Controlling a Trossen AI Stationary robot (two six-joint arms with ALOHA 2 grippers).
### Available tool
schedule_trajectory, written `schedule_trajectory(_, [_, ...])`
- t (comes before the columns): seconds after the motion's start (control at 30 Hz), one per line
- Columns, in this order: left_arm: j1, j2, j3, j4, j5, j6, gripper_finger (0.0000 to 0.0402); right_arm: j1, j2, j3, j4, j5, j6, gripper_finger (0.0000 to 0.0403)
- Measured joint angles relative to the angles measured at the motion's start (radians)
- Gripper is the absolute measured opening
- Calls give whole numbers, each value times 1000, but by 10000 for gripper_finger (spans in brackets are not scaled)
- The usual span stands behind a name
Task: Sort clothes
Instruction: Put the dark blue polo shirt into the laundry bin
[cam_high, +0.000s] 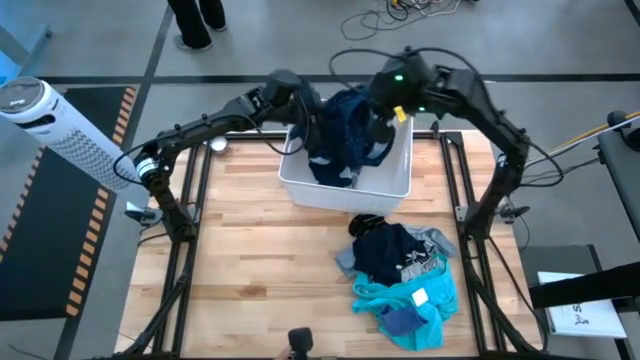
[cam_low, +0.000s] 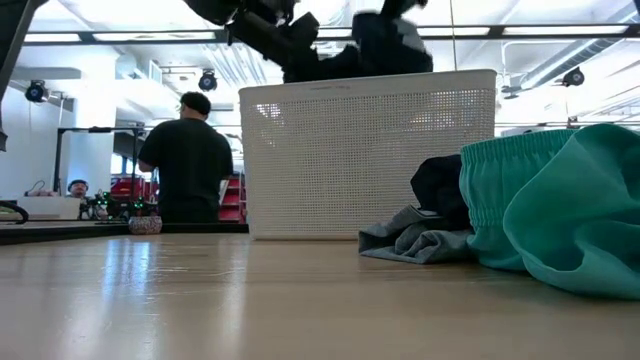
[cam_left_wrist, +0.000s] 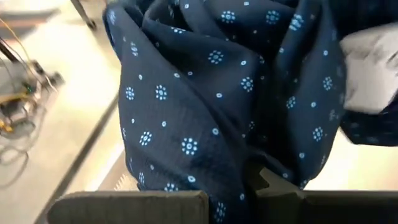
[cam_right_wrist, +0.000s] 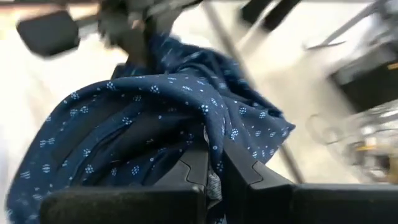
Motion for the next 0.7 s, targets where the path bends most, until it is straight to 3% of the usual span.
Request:
schedule_trajectory(0.33, [-1, 0, 0, -174, 2, 51, 1, -115, 28, -346, 166, -236, -38, 3])
schedule_trajectory(0.47, [-1, 5, -1, -202, 63, 48, 3, -143, 28, -493, 258, -303, -42, 3])
schedule_trajectory(0.7, [-5, 8, -72, -191, 100, 8, 59, -157, 28, -646, 327, -323, -50, 12])
